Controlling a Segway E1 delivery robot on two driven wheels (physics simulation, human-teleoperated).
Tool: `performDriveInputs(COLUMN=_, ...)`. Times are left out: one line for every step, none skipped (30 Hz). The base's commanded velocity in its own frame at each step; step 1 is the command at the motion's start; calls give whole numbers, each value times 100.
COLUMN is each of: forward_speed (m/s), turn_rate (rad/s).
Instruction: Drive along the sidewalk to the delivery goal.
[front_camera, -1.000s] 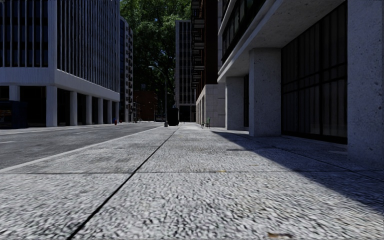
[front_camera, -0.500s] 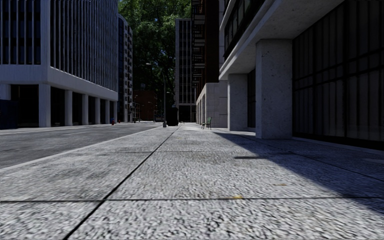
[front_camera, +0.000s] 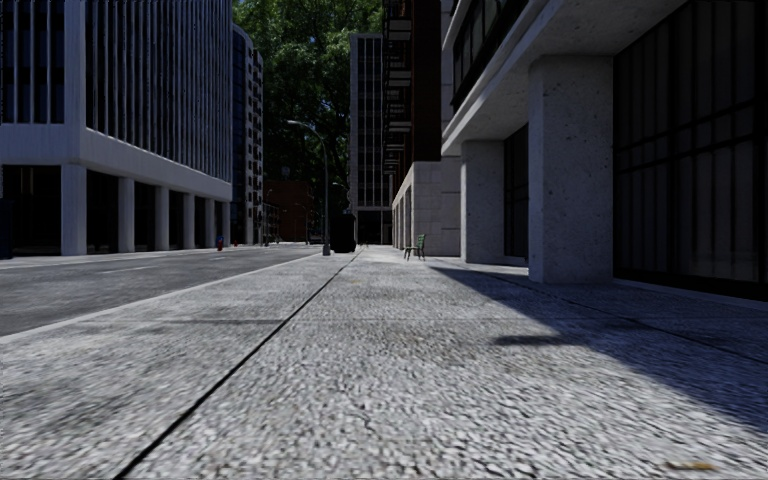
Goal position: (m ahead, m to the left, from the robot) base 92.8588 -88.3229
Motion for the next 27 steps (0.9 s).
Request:
performDriveInputs(forward_speed=200, turn_rate=0)
performDriveInputs(forward_speed=200, turn_rate=0)
performDriveInputs(forward_speed=200, turn_rate=0)
performDriveInputs(forward_speed=200, turn_rate=0)
performDriveInputs(forward_speed=200, turn_rate=0)
performDriveInputs(forward_speed=200, turn_rate=0)
performDriveInputs(forward_speed=200, turn_rate=0)
performDriveInputs(forward_speed=200, turn_rate=0)
performDriveInputs(forward_speed=200, turn_rate=0)
performDriveInputs(forward_speed=200, turn_rate=0)
performDriveInputs(forward_speed=200, turn_rate=0)
performDriveInputs(forward_speed=200, turn_rate=0)
performDriveInputs(forward_speed=200, turn_rate=0)
performDriveInputs(forward_speed=200, turn_rate=0)
performDriveInputs(forward_speed=200, turn_rate=0)
performDriveInputs(forward_speed=200, turn_rate=0)
performDriveInputs(forward_speed=200, turn_rate=0)
performDriveInputs(forward_speed=200, turn_rate=0)
performDriveInputs(forward_speed=200, turn_rate=0)
performDriveInputs(forward_speed=200, turn_rate=0)
performDriveInputs(forward_speed=200, turn_rate=0)
performDriveInputs(forward_speed=200, turn_rate=0)
performDriveInputs(forward_speed=200, turn_rate=0)
performDriveInputs(forward_speed=200, turn_rate=0)
performDriveInputs(forward_speed=200, turn_rate=0)
performDriveInputs(forward_speed=200, turn_rate=0)
performDriveInputs(forward_speed=200, turn_rate=0)
